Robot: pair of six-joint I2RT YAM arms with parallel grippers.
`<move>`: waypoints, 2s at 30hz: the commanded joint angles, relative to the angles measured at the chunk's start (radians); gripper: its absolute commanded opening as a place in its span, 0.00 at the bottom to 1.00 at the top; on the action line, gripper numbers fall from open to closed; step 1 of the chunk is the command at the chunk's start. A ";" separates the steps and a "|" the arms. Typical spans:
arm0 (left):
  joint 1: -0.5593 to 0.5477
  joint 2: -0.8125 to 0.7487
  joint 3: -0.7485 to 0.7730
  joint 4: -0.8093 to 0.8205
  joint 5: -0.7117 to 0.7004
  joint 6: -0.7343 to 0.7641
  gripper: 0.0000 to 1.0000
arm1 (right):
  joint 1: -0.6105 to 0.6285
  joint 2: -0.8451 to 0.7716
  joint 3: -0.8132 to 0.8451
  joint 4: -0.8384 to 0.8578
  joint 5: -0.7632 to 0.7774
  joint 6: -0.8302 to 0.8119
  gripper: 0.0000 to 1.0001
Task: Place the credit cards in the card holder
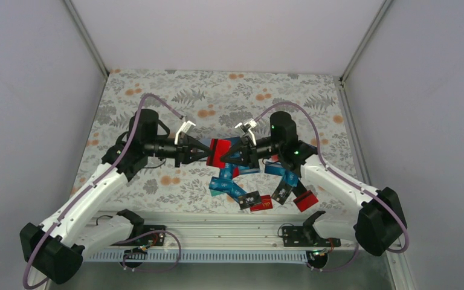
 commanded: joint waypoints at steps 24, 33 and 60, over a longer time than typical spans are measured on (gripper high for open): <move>0.210 -0.003 -0.090 -0.004 -0.513 -0.098 0.02 | -0.036 0.171 0.090 -0.213 0.341 -0.080 0.78; 0.252 -0.011 -0.169 0.036 -0.717 -0.170 0.02 | -0.034 0.284 0.136 -0.245 0.411 -0.080 0.78; 0.299 0.413 -0.333 0.570 -0.441 -0.276 0.02 | -0.035 0.662 0.318 -0.295 0.546 -0.012 0.55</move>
